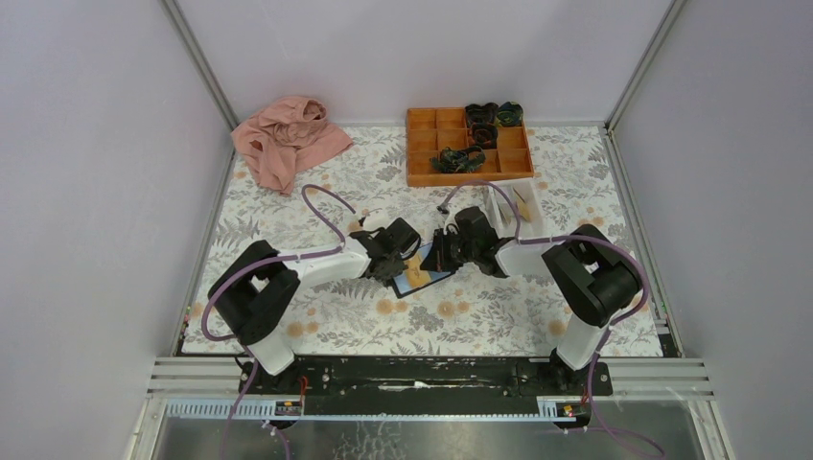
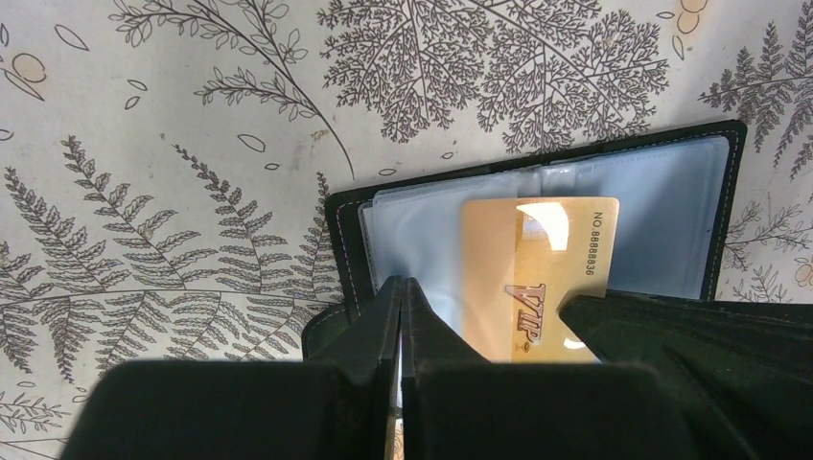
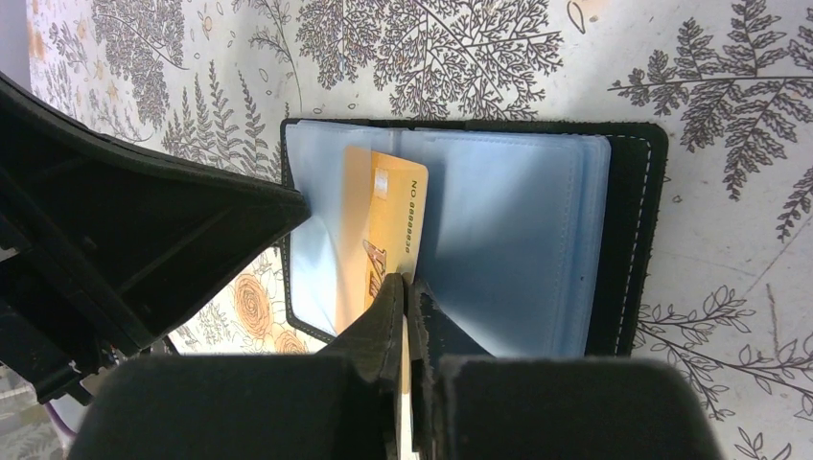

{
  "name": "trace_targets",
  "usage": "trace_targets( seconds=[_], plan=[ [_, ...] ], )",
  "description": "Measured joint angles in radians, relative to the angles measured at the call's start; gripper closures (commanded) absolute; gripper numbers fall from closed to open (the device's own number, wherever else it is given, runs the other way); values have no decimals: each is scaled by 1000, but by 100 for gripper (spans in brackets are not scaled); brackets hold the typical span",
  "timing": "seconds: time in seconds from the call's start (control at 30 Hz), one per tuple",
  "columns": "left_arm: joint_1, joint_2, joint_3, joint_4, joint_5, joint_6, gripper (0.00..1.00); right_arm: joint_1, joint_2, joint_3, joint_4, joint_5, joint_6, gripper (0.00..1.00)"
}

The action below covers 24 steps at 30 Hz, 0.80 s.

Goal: Put the credit cards into the card holder
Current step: Insert the credit card into the card holder.

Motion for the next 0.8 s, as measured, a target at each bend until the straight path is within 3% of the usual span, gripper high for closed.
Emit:
trace_targets(
  seconds=[0.1,0.27,0.43,0.8],
  plan=[
    [-5,-1,0,-3,-6,-3,100,0,3,6,-9,-2,0,93],
    [-16,-3,5,-23,-11,-11,100,5,8,16,-26,-3,-2,75],
    [-37,-16,6,-72,-3,-25,97,19,8,29,-47,-5,-14,64],
    [-52,-67,6,-172,6,-55,93,35,-8,53,-108,0,-40,54]
  ],
)
